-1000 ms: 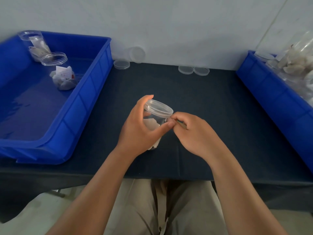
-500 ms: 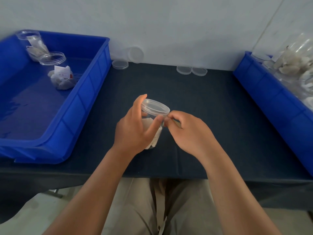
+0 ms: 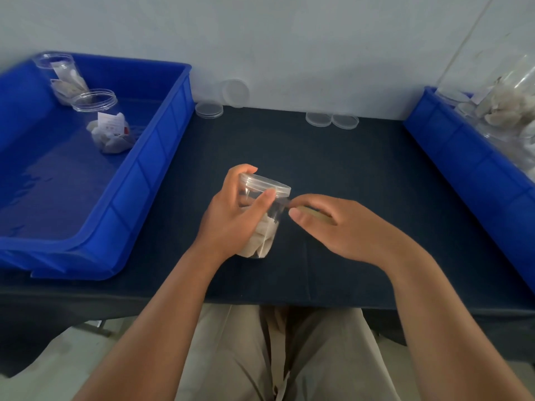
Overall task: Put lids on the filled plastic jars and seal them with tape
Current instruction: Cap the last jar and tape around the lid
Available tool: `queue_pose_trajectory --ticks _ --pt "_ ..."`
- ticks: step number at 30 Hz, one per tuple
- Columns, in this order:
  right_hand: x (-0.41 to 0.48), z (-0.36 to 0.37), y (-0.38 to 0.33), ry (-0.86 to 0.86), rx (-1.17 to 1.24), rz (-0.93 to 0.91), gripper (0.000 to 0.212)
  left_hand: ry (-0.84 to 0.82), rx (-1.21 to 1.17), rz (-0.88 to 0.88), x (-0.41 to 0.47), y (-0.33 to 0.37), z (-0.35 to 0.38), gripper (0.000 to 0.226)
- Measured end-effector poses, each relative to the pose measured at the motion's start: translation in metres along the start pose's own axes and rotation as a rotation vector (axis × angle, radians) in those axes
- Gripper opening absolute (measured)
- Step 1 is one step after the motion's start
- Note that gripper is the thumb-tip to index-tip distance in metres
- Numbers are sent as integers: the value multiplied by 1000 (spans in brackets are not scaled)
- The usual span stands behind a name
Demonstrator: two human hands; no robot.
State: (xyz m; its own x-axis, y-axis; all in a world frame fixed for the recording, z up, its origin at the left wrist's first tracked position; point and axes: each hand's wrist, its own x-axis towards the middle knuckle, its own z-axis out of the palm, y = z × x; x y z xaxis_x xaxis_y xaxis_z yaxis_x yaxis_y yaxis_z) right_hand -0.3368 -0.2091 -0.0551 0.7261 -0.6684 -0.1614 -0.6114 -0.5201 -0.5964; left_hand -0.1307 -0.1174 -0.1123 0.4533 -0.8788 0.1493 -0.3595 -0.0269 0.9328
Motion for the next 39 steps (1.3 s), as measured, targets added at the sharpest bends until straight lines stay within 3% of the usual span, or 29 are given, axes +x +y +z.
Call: queue_pose_trajectory --ticks 3,9,14,21,24,28,31,33,35,36,39 --pt "0 -6 11 59 12 38 44 -48 -126 -2 0 -2 -3 49" --pt "3 -6 17 108 28 34 71 -145 -233 8 5 -7 -6 40" --pt "12 3 17 128 -15 48 56 -207 -402 -46 4 -13 -8 56" --pt "12 28 12 159 -17 -14 63 -278 -609 -175 4 -26 -2 68" --pt "8 34 9 224 -4 -11 58 -246 -427 -157 4 -21 -3 70" --pt "1 40 4 320 -19 39 59 37 -84 -6 1 -14 -9 45" --pt "-4 44 -1 376 -96 62 60 2 81 -26 -7 0 -11 36" --pt "-8 48 -9 402 -148 52 64 -52 138 -107 -12 9 -5 58" --pt "-11 51 -16 406 -186 45 70 -31 176 -146 -18 19 5 109" --pt "-11 51 -18 405 -199 42 70 8 192 -147 -20 21 11 119" --pt "-11 41 -14 331 -148 39 58 119 195 -136 -20 18 18 103"
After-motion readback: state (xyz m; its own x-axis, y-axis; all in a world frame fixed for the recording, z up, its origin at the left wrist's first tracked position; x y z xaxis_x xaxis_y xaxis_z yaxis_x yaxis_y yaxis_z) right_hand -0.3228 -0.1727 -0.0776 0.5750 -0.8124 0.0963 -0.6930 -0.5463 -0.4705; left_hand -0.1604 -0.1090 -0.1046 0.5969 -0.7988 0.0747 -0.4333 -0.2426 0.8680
